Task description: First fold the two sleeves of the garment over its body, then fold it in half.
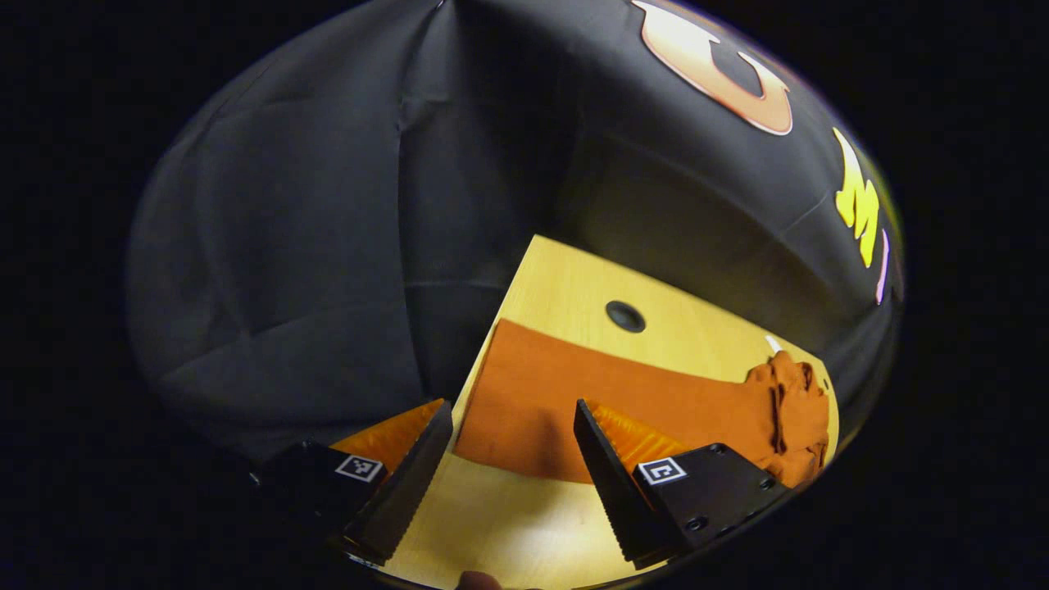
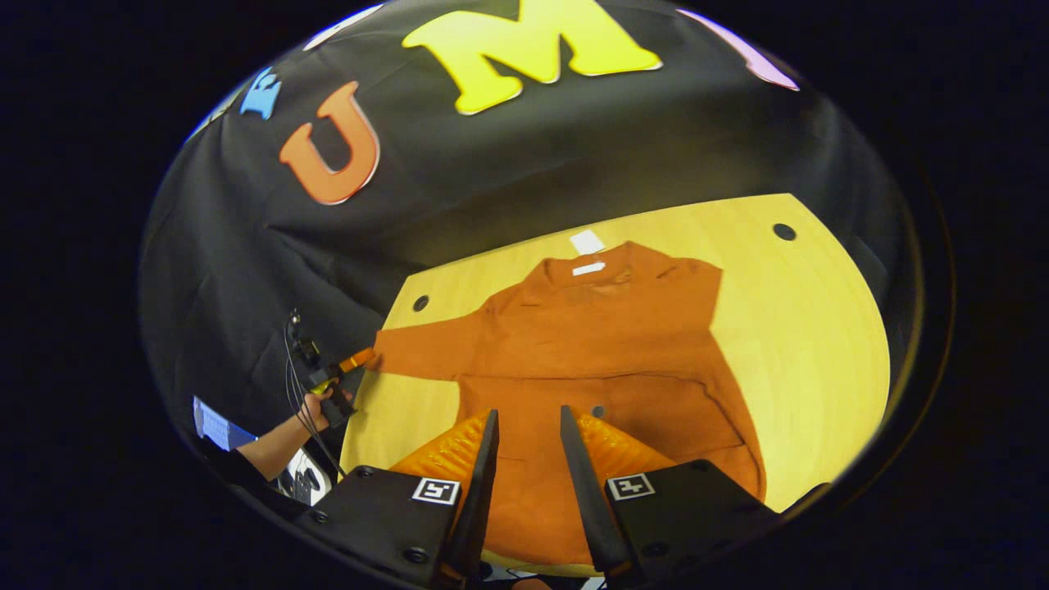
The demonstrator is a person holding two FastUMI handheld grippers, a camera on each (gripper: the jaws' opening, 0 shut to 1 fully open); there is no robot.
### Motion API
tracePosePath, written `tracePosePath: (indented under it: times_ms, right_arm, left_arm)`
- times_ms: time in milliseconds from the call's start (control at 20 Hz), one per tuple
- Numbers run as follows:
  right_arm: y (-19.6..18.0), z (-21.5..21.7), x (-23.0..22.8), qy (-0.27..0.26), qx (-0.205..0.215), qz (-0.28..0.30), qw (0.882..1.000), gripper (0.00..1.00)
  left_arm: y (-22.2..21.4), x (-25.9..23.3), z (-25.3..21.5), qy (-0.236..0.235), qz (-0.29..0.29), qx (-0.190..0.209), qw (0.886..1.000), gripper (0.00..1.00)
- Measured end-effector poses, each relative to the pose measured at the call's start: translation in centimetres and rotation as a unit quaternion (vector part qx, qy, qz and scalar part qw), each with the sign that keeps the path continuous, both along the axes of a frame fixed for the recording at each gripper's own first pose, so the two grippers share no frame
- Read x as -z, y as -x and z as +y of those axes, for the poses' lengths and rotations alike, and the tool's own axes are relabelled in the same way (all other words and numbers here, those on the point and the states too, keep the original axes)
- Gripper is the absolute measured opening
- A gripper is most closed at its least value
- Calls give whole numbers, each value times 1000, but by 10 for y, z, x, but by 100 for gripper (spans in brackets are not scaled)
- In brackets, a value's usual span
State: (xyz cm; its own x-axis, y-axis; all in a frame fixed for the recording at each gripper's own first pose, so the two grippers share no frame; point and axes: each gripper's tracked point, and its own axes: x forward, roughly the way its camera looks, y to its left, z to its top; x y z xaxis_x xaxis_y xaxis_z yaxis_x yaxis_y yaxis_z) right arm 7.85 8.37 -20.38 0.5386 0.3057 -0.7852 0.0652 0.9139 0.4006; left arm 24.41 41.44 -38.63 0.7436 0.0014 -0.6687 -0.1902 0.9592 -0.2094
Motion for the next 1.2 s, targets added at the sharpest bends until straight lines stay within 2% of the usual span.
tracePosePath:
  times_ms: [50,100,150,250,300,350,450,550,600,700,850,1000,1200]
  right_arm:
    - [-1,-6,-2,0,11,0,1000,51]
    - [-2,-10,-2,-1,19,1,1000,51]
    - [-3,-10,-1,-4,24,1,1000,51]
    - [-4,-7,3,-9,30,2,999,51]
    - [-2,-1,3,-17,30,5,999,51]
    - [2,3,4,-18,24,7,1000,51]
    - [4,3,6,-6,7,0,1000,51]
    - [7,1,3,-4,4,-2,1000,51]
    - [8,-1,0,-8,8,-2,1000,51]
    - [9,-12,-12,-13,19,-12,1000,51]
    - [12,-28,-22,-17,28,-27,999,51]
    - [14,-32,-24,-34,28,-36,998,51]
    - [22,-37,-33,-61,11,-56,996,51]
  left_arm:
    - [-5,3,-4,5,-12,-1,1000,84]
    - [-5,4,-5,3,-9,-9,1000,84]
    - [2,9,-3,-12,12,-11,1000,96]
    - [5,19,-8,-66,16,-19,998,95]
    - [3,23,-7,-97,12,-20,995,88]
    - [-1,23,-6,-114,4,-22,993,86]
    - [-6,21,-24,-114,1,-29,993,51]
    - [-3,22,-24,-139,9,-29,990,16]
    - [-7,19,-27,-132,2,-28,991,9]
    - [-8,-1,-38,-69,-8,-36,997,3]
    - [-23,-71,-48,-2,-87,-47,995,3]
    - [-24,-139,-62,18,-138,-20,990,3]
    - [-21,-219,-136,28,-180,29,983,3]
